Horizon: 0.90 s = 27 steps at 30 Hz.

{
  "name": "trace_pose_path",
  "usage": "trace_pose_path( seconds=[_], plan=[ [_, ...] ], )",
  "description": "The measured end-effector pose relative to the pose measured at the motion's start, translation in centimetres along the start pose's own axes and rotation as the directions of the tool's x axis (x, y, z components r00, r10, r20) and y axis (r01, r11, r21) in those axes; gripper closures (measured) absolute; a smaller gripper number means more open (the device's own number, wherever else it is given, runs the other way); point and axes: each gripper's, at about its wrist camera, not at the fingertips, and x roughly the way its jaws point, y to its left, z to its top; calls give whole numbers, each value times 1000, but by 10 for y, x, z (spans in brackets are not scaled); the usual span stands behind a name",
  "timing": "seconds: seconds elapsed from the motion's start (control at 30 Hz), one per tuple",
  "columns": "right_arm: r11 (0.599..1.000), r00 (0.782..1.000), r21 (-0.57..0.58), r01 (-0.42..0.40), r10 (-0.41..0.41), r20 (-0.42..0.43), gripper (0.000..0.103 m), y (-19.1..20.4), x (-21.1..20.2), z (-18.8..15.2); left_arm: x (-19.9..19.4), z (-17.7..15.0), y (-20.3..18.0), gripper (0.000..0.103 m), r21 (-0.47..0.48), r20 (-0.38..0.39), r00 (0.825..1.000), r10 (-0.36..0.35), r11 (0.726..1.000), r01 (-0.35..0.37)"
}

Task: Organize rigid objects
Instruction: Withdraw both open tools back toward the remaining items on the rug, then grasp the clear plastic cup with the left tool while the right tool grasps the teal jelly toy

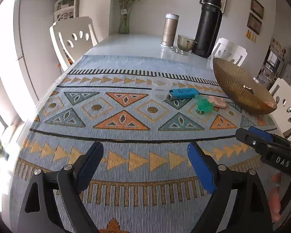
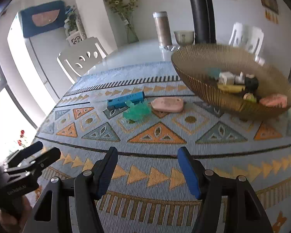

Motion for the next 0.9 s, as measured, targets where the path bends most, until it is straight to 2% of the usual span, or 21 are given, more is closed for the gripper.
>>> trace_pose_path(
  seconds=[0.2, 0.47, 0.63, 0.73, 0.8, 0.9],
  plan=[
    [998, 997, 56, -31, 35, -63, 40, -11, 13, 2, 0, -1, -6, 15, 32, 1, 1000, 13, 999, -13],
    [998, 998, 58, -26, 29, -52, 40, -10, 12, 2, 3, 0, 1, 15, 4, -19, 1000, -3, 1000, 3],
    [993, 999, 117, -29, 33, -31, 40, -23, 9, 3, 9, 2, 0, 15, 6, -62, 998, -22, 1000, 22],
    [989, 1000, 146, -20, 23, -16, 40, -28, 8, 5, 16, 18, -1, 16, 22, -108, 991, -76, 997, 79],
    [990, 999, 139, -22, 28, -41, 40, -26, 12, 7, 20, 35, -2, 16, 45, -128, 987, -93, 994, 99],
    [995, 993, 102, -18, 30, -117, 40, -15, 26, 14, 33, 62, -5, 15, 108, -115, 988, -100, 988, 112]
  ],
)
